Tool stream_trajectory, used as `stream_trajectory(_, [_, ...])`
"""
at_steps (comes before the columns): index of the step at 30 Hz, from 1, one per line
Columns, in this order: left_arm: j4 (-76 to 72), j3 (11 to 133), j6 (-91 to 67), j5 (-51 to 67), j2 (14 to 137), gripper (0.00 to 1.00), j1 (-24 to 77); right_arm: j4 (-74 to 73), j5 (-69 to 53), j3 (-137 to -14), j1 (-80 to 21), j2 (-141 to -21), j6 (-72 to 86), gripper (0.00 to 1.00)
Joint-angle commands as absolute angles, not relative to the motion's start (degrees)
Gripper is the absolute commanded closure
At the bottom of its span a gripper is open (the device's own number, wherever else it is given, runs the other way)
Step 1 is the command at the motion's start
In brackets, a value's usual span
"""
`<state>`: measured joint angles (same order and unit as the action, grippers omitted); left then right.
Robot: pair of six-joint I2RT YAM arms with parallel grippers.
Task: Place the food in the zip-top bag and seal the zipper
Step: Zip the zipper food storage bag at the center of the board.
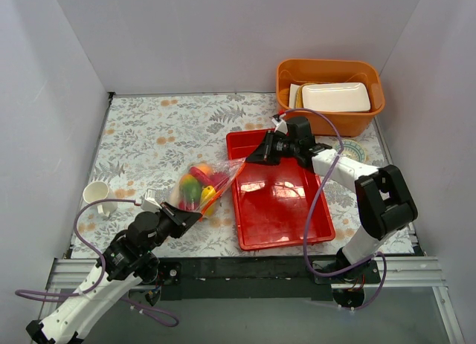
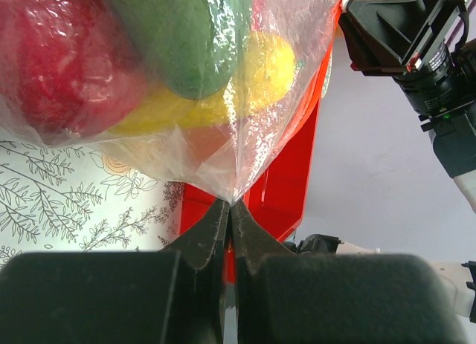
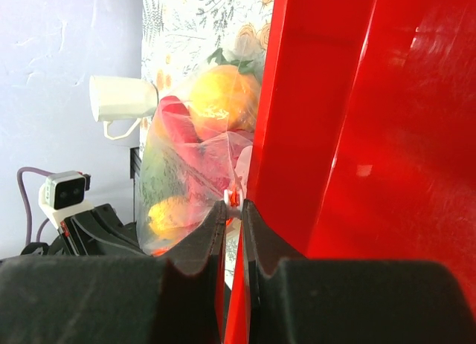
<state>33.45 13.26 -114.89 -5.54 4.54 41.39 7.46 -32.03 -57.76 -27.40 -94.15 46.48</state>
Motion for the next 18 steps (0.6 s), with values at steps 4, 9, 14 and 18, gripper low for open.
stream_trajectory(4, [36.65,16.08,-119.45,-6.94,4.92,1.00,41.22,10.37,-31.38,-61.35,-25.40,-95.71,45.09,0.87])
stream_trajectory(9, [36.12,15.82,-119.44,-6.86,4.75,1.00,41.22,10.72,-31.20,-61.00,-25.22,-95.80,44.91,0.87])
stream_trajectory(14, [36.12,15.82,-119.44,-7.03,4.83,1.00,41.22,10.28,-30.94,-61.17,-25.05,-96.06,44.65,0.87])
stream_trajectory(18, [36.12,15.73,-119.01,-6.77,4.75,1.00,41.22,8.62,-30.06,-61.79,-25.05,-95.89,43.34,0.86])
